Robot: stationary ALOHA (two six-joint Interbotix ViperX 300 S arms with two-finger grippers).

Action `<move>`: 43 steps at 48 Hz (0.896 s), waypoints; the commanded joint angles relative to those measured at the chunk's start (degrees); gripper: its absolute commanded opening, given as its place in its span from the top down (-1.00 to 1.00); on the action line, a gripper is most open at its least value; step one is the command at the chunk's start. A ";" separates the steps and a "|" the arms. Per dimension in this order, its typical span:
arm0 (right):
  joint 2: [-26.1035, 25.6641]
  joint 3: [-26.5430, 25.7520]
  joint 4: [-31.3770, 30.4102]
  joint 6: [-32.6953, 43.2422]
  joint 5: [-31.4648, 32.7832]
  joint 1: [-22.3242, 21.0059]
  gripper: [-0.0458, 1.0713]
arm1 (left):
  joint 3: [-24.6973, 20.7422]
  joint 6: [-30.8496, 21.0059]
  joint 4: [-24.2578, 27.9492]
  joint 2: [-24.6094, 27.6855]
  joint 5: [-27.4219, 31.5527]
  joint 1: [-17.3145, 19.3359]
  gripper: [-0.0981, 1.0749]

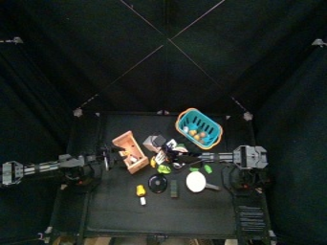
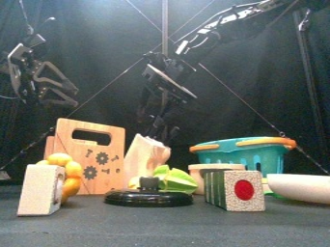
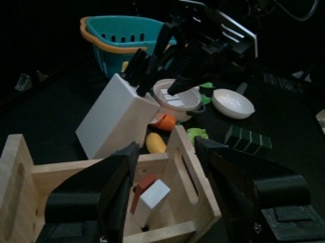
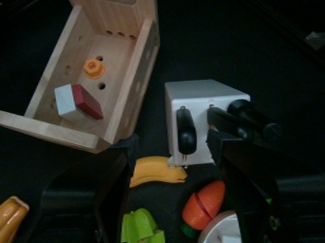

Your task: Grab cleaver handle

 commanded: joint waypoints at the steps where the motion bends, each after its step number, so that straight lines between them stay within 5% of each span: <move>1: -1.14 -1.67 -0.09 -0.09 -0.18 -0.44 -0.72 | -0.70 0.09 0.00 0.26 -0.18 0.26 -0.66; 21: -0.62 -1.76 0.09 -0.09 0.70 -0.88 -0.69 | -0.53 0.09 -0.09 0.26 -0.26 0.70 -0.66; 32: -0.44 -2.55 0.00 0.00 0.79 -1.05 -0.08 | -0.53 0.09 -0.09 0.26 -0.26 0.70 -0.66; 43: 0.62 -4.31 -0.26 -0.18 3.69 -0.88 0.00 | -0.44 0.09 -0.09 0.26 -0.18 0.79 -0.66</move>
